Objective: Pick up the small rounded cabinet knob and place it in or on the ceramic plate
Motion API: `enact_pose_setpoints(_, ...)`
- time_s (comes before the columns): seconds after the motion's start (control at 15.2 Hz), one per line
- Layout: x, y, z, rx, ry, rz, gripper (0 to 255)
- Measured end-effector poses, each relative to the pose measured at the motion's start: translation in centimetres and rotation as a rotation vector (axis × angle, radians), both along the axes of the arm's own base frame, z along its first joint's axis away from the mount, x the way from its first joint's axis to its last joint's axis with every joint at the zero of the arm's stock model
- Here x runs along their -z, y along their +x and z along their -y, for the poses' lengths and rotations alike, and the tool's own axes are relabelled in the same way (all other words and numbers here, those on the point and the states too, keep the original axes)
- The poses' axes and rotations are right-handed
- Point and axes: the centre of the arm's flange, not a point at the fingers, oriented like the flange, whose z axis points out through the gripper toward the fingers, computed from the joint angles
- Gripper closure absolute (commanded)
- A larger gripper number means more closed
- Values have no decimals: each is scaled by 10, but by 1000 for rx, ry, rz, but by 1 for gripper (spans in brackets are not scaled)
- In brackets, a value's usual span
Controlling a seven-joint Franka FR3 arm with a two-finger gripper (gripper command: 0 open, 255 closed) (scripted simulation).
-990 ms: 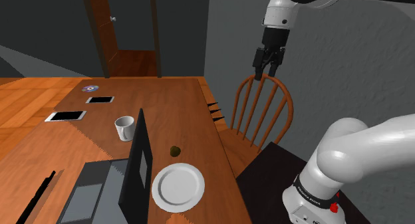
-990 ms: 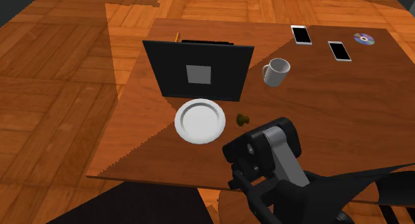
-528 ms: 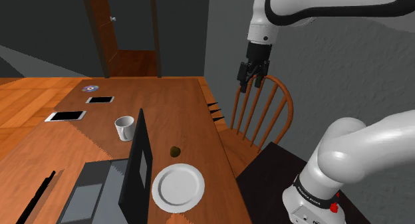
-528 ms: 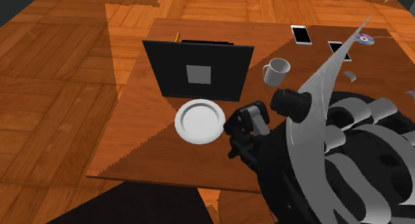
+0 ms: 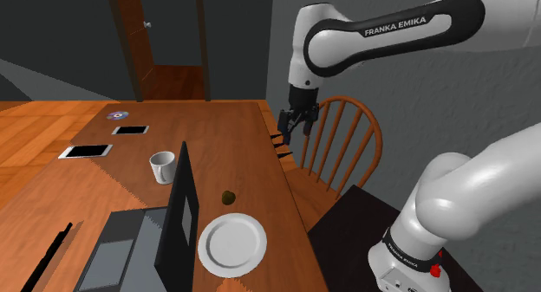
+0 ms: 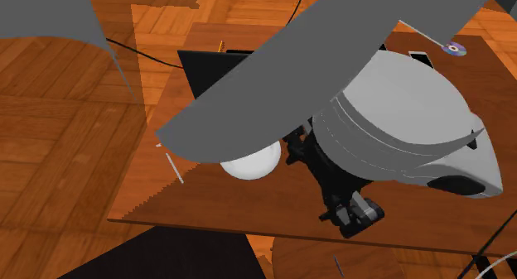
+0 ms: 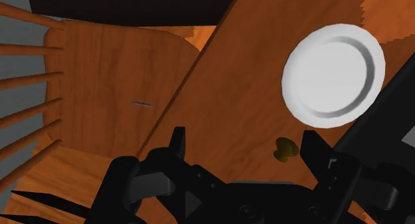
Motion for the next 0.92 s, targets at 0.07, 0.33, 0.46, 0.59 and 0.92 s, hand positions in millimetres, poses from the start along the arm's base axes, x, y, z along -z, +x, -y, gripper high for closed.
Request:
enact_pose_setpoints(0.07, 11, 5, -7, -2, -3, 1, 0)
enact_pose_setpoints(0.33, 48, 30, -37, -11, -14, 5, 0)
enact_pose_setpoints(0.46, 67, 43, -48, -15, -20, 8, 0)
enact_pose_setpoints(0.59, 86, 54, -64, -19, -25, 9, 0)
enact_pose_setpoints(0.92, 135, 85, -98, -30, -38, 15, 0)
